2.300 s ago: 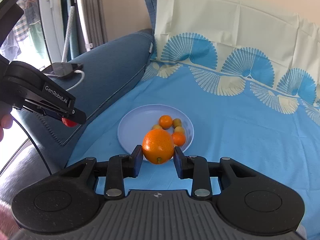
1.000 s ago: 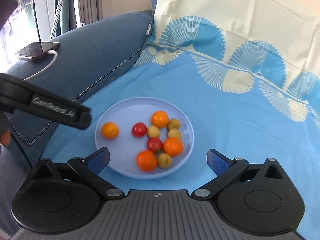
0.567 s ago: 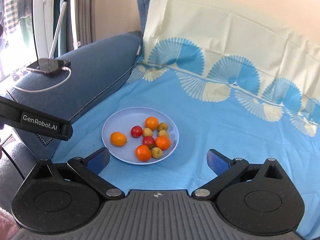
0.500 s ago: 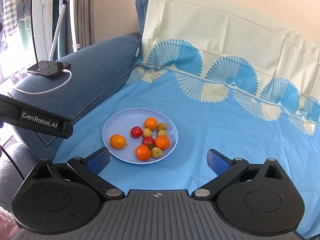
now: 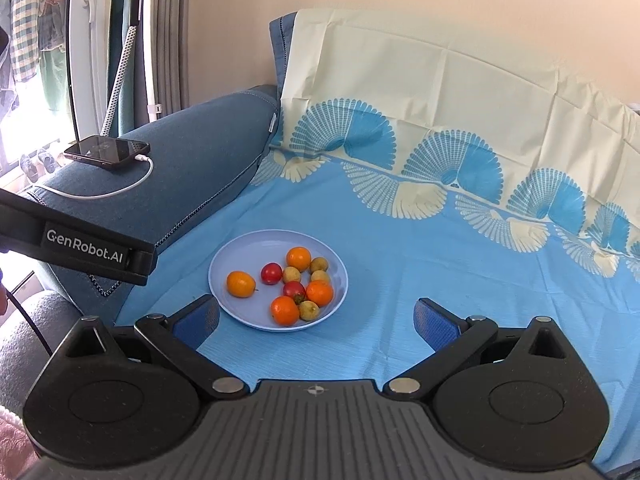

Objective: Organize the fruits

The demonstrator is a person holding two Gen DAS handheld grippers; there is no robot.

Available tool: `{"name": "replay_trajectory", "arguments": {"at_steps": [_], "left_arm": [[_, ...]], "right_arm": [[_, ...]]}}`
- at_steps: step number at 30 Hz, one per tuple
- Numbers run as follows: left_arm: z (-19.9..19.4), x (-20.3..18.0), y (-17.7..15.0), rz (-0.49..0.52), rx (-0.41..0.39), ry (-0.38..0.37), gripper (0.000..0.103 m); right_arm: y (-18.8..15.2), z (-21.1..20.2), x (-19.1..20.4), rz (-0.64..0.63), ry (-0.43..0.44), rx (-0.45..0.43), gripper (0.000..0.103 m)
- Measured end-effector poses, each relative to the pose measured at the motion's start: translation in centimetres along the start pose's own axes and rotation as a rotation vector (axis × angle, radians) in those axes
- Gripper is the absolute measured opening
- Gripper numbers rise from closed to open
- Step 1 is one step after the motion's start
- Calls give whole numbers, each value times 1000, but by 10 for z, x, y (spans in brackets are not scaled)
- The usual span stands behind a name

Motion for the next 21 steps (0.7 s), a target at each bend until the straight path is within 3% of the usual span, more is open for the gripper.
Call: {"name": "replay_trajectory", "arguments": {"at_steps": [21], "left_arm": [[4, -2, 0, 23, -5, 12, 103]], "right_arm": [[-1, 0, 0, 5, -2, 15, 102]]}}
Point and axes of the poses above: each gripper's, at about its wrist camera, not at the fingertips, and z roughly the way its jaws point, x to its left, y to its top, the point moved 10 cm from there along z, roughly the way its jaws point, and after that the axes turned 1 degree about -y, right-handed, at the moved point
